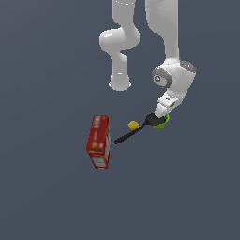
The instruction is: Pick up a designated object from a clutter of objects.
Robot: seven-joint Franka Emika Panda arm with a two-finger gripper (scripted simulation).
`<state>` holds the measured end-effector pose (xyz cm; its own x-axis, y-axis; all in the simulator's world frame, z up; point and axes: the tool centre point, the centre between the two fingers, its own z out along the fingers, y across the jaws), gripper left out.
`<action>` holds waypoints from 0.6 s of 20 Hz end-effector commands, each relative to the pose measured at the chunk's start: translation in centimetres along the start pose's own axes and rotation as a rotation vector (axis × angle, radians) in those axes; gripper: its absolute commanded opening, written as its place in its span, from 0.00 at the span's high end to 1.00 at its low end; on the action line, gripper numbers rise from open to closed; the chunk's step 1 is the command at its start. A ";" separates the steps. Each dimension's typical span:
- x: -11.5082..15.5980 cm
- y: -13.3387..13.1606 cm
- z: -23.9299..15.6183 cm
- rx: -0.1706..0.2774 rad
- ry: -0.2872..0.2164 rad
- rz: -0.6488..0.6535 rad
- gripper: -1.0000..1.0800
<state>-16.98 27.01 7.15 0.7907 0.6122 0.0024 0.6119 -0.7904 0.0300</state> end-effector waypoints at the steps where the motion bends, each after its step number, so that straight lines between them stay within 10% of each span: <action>1: 0.0 0.0 0.1 0.000 0.000 0.000 1.00; 12: 0.0 0.1 -0.1 0.000 0.000 0.000 1.00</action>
<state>-17.00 26.96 7.14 0.7910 0.6118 0.0014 0.6115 -0.7907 0.0301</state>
